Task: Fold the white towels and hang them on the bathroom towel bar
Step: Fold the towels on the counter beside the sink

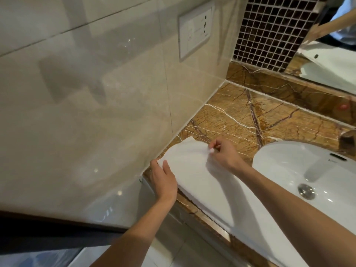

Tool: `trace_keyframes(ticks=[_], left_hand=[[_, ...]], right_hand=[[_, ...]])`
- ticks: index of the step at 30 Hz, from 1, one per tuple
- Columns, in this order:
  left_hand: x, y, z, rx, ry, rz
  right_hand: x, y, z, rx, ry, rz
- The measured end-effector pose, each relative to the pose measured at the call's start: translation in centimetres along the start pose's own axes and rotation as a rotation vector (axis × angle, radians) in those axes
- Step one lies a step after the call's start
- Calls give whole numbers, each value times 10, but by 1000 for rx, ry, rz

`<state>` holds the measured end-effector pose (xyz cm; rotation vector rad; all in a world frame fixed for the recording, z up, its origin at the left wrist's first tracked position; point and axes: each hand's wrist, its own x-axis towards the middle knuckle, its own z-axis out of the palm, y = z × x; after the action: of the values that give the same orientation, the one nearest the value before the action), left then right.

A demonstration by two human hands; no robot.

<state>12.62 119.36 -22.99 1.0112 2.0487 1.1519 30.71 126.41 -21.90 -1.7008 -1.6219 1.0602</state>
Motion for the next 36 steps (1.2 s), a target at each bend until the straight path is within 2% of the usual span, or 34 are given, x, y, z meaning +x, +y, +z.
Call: trace_keyframes(ticks=[2, 4, 6, 8, 10, 13, 15, 17, 22, 24, 27, 31, 36], left_hand=[[3, -6, 1, 61, -12, -33], [6, -7, 2, 94, -31, -50], [3, -5, 5, 170, -19, -36], [-8, -2, 9, 401, 7, 77], [-23, 3, 18, 617, -43, 321], [-46, 7, 48, 869, -324, 691], [-55, 5, 68, 964, -445, 725], [-57, -1, 81, 1024, -496, 674], [-54, -13, 87, 1077, -467, 643], [-54, -13, 89, 1090, -459, 644], [-55, -13, 90, 1110, -451, 647], [-55, -14, 91, 1127, -448, 652], [-56, -13, 91, 1129, -445, 666]], right_hand=[[1, 7, 11, -271, -68, 54], [-4, 11, 18, -489, -30, 30], [-14, 15, 22, -590, 31, -64], [-26, 24, 21, -647, 79, -127], [-40, 34, 16, -611, 122, -103], [-58, 45, 3, -539, 222, -75], [-65, 50, -5, -492, 302, -105], [-68, 56, -17, -415, 351, -50], [-91, 109, -71, -343, 401, 197], [-105, 138, -93, -353, 338, 325], [-121, 178, -116, -458, 97, 485], [-139, 211, -120, -449, -152, 497], [-150, 233, -105, -442, -257, 578]])
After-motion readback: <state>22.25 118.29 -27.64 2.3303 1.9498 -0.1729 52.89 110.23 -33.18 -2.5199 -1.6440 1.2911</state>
